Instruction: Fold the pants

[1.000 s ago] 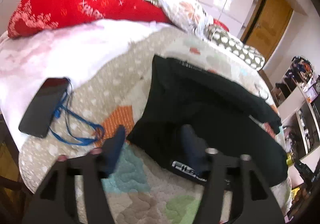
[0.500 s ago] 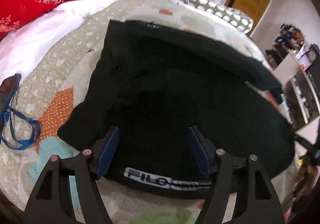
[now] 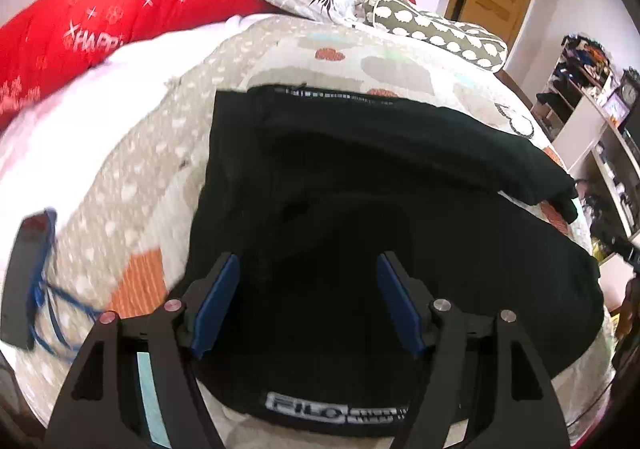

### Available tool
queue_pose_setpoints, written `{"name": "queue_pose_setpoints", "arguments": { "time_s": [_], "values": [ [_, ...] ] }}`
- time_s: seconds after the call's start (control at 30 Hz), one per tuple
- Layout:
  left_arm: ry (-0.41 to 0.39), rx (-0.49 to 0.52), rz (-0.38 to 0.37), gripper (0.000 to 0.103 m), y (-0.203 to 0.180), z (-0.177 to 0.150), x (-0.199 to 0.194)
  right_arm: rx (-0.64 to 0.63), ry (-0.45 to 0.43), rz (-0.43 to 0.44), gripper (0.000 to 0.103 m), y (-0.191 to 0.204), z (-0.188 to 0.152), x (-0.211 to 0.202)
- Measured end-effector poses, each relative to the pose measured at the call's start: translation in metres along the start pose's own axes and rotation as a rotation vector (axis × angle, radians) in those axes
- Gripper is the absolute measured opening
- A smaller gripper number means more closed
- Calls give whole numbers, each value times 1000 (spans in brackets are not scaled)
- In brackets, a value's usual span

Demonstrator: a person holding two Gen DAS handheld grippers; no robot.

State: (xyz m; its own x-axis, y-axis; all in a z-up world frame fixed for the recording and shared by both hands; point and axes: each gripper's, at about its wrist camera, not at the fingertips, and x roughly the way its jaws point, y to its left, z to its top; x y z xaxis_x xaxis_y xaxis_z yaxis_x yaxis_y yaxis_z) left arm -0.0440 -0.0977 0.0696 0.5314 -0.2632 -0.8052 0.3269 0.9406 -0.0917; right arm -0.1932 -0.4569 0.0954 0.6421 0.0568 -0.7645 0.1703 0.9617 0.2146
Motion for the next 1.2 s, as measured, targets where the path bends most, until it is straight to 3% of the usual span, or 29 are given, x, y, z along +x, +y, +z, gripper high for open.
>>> {"name": "queue_pose_setpoints", "arguments": {
  "time_s": [0.23, 0.5, 0.57, 0.67, 0.83, 0.93, 1.0, 1.03, 1.07, 1.1, 1.13, 1.17, 1.2],
  "values": [
    [6, 101, -49, 76, 2, 47, 19, -140, -23, -2, 73, 23, 49, 27],
    [64, 253, -148, 82, 2, 127, 82, -279, -8, -11, 79, 32, 104, 73],
    [84, 310, -161, 82, -3, 139, 100, -321, 20, -3, 79, 33, 113, 87],
    [105, 406, -119, 82, -14, 147, 124, -369, 60, 13, 79, 34, 123, 106],
    [168, 545, -108, 82, -26, 152, 156, -381, 147, 66, 79, 26, 132, 137],
    [194, 624, -97, 90, -34, 150, 170, -391, 227, 114, 79, 27, 132, 156],
    [190, 637, -100, 95, -34, 152, 174, -410, 259, 105, 73, 29, 130, 167],
    [200, 631, -106, 96, -33, 154, 176, -412, 280, 108, 65, 31, 129, 173],
    [216, 609, -115, 94, -31, 156, 179, -413, 298, 118, 44, 32, 127, 177],
    [233, 590, -132, 92, -30, 156, 180, -430, 298, 122, 33, 36, 125, 179],
    [238, 587, -152, 80, -29, 156, 180, -458, 283, 116, 26, 42, 123, 178],
    [225, 585, -180, 65, -29, 155, 176, -487, 277, 111, 10, 48, 122, 175],
    [212, 586, -179, 57, -30, 156, 173, -507, 258, 91, 7, 53, 122, 172]
  ]
}}
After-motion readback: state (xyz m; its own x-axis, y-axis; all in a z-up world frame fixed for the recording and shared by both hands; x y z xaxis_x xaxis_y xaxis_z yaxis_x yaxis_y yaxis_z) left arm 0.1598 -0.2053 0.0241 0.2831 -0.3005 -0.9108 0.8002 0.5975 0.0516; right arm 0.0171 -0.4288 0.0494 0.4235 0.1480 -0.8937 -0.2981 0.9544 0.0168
